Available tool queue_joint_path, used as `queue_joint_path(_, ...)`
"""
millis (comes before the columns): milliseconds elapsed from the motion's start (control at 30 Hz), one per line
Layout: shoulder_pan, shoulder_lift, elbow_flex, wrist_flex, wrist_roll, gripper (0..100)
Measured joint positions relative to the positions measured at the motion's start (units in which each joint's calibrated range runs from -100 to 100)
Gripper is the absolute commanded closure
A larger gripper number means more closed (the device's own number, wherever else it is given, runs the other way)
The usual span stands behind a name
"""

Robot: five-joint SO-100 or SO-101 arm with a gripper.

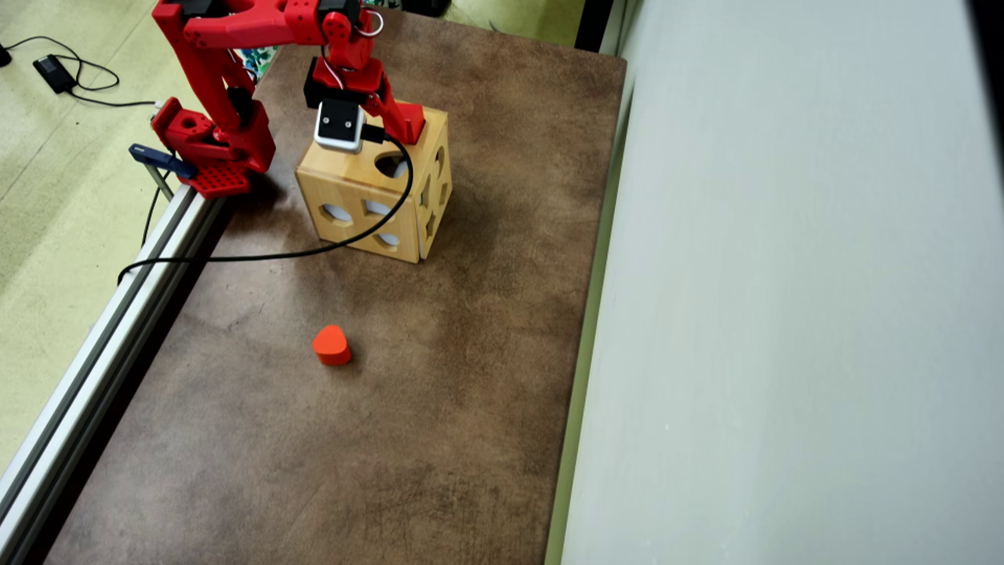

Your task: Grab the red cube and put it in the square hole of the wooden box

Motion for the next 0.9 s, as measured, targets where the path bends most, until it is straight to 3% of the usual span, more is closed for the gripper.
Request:
queue_joint_path(300, 3.67, -12.37, 0.0, 0.0, 0.0, 66)
queue_joint_path(433, 3.52, -25.76, 0.36, 0.0, 0.0, 68)
queue_joint_path(567, 3.38, -44.24, 0.36, 0.0, 0.0, 78)
queue_joint_path(733, 3.31, -64.83, 4.42, 0.0, 0.0, 100)
queue_joint_path(900, 3.23, -80.34, 9.93, 0.0, 0.0, 97)
